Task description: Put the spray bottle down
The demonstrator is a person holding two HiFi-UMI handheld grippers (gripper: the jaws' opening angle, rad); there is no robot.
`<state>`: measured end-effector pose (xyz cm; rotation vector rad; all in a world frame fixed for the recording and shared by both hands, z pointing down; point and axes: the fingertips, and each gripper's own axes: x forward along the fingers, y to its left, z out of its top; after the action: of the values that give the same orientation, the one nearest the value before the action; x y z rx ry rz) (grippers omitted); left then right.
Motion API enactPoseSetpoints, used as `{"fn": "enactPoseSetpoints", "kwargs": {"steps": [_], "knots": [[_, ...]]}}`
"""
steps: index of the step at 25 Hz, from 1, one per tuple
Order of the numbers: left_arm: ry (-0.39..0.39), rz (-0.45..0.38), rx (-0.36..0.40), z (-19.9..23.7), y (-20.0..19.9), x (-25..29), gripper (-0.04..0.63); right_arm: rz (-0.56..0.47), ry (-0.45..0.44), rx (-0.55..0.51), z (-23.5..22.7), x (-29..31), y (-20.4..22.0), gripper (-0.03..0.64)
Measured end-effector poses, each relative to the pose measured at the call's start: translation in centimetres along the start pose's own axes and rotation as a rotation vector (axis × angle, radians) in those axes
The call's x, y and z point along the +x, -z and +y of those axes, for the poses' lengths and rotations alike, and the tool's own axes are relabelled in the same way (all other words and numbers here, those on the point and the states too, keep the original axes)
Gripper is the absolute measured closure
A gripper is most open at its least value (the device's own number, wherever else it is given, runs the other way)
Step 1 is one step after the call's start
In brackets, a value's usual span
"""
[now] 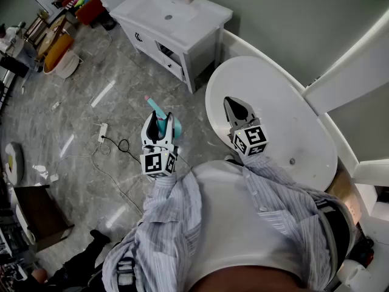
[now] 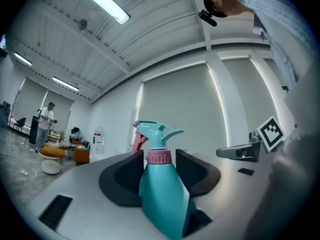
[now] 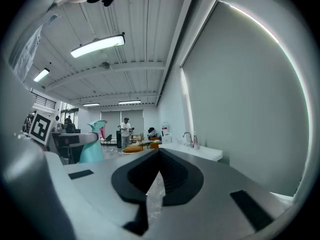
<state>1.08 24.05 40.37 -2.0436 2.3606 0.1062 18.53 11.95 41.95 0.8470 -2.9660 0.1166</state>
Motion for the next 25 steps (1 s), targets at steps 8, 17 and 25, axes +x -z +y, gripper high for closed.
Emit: {"fn": "enactPoseSetpoints", "kwargs": {"steps": [8, 17, 25], "knots": [[0.0, -0.001, 0.001, -0.2, -0.4, -0.3, 0.397, 0.001, -0.003, -0.003, 0.1, -0.4, -0.2, 0.601], [-0.004, -0.003, -0.001, 0.0, 0.0, -0.8, 0.397, 0.009, -0.008, 0.007, 0.5, -0.4, 0.5, 0.601], [-0.004, -0.008, -0.006, 0.8, 0.1, -1.4, 0.399, 0.015, -0.009, -0.002, 1.4, -0.2, 0.6, 0.601]]}}
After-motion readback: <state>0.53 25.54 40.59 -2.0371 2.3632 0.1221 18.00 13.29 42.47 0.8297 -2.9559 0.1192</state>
